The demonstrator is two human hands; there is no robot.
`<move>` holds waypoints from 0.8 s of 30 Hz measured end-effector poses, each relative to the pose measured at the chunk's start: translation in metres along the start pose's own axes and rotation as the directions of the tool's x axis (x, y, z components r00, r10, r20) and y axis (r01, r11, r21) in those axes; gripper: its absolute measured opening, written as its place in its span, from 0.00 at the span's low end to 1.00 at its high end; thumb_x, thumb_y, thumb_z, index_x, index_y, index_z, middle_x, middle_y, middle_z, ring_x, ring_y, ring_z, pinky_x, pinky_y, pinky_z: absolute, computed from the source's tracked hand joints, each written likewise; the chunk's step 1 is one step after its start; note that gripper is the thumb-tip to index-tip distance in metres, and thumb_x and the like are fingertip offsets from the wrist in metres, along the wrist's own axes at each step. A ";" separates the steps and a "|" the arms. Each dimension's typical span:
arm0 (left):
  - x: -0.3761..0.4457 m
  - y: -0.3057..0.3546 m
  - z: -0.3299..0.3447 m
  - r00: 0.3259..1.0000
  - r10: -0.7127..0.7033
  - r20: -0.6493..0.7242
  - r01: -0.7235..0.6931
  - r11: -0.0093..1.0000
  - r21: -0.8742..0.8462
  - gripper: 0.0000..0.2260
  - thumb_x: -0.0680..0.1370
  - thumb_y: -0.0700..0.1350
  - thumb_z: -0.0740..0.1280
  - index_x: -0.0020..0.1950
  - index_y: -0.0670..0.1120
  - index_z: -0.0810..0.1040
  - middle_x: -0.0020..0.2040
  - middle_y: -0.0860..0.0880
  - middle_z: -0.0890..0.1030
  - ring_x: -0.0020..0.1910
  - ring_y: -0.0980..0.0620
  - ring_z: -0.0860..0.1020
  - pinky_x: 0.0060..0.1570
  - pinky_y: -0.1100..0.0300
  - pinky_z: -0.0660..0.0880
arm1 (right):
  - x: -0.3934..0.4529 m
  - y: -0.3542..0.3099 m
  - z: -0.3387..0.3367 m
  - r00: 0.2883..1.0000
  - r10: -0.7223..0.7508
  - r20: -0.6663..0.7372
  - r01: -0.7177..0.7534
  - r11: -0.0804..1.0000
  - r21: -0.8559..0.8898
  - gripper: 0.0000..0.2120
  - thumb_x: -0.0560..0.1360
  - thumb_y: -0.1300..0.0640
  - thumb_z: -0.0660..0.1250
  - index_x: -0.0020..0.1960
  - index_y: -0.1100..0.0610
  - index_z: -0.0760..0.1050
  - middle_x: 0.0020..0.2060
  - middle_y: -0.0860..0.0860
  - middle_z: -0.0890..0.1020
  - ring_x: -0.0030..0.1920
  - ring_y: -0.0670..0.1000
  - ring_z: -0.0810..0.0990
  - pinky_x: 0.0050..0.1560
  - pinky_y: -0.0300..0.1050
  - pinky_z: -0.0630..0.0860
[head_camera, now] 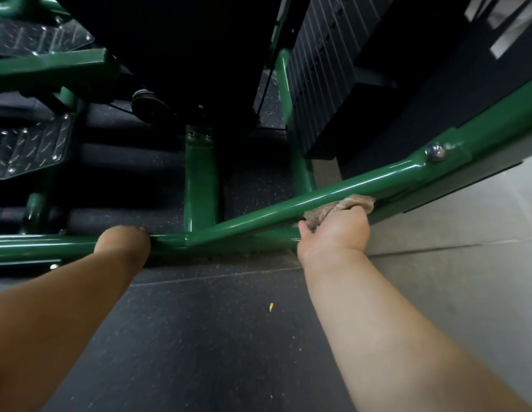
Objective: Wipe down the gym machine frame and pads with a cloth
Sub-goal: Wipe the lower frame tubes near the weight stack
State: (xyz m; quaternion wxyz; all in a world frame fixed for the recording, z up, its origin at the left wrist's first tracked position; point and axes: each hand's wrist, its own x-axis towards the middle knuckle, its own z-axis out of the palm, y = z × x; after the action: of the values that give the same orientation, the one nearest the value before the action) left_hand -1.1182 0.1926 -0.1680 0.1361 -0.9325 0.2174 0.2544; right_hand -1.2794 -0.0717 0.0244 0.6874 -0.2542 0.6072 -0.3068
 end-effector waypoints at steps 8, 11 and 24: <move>0.003 0.007 -0.008 0.996 -0.013 0.088 0.006 0.997 0.075 0.11 0.80 0.39 0.65 0.55 0.46 0.86 0.52 0.45 0.85 0.48 0.44 0.83 0.50 0.52 0.81 | -0.016 0.112 0.015 0.913 0.367 0.179 -0.309 0.908 -0.284 0.31 0.86 0.38 0.48 0.84 0.52 0.57 0.81 0.57 0.65 0.79 0.64 0.65 0.76 0.68 0.65; 0.003 0.006 -0.009 0.996 -0.029 0.082 0.023 0.997 0.068 0.11 0.82 0.42 0.64 0.56 0.47 0.86 0.53 0.45 0.85 0.48 0.44 0.82 0.52 0.52 0.81 | 0.015 0.167 0.012 0.920 0.325 0.220 -0.283 0.938 -0.202 0.46 0.75 0.23 0.47 0.78 0.55 0.68 0.77 0.55 0.72 0.80 0.60 0.64 0.82 0.62 0.53; 0.006 0.004 -0.004 0.997 0.043 0.057 -0.052 0.988 0.148 0.15 0.82 0.44 0.62 0.67 0.48 0.81 0.60 0.44 0.85 0.55 0.43 0.84 0.52 0.53 0.81 | 0.032 0.195 -0.032 0.577 -0.071 0.814 0.810 -0.080 -0.581 0.15 0.77 0.51 0.69 0.62 0.52 0.74 0.55 0.53 0.81 0.51 0.59 0.81 0.49 0.51 0.76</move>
State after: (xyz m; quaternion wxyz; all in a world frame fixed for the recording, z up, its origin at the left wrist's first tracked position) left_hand -1.1137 0.1854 -0.1691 0.2052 -0.9070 0.2542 0.2657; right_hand -1.2869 0.0391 -0.1426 0.3239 -0.9031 0.2804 0.0280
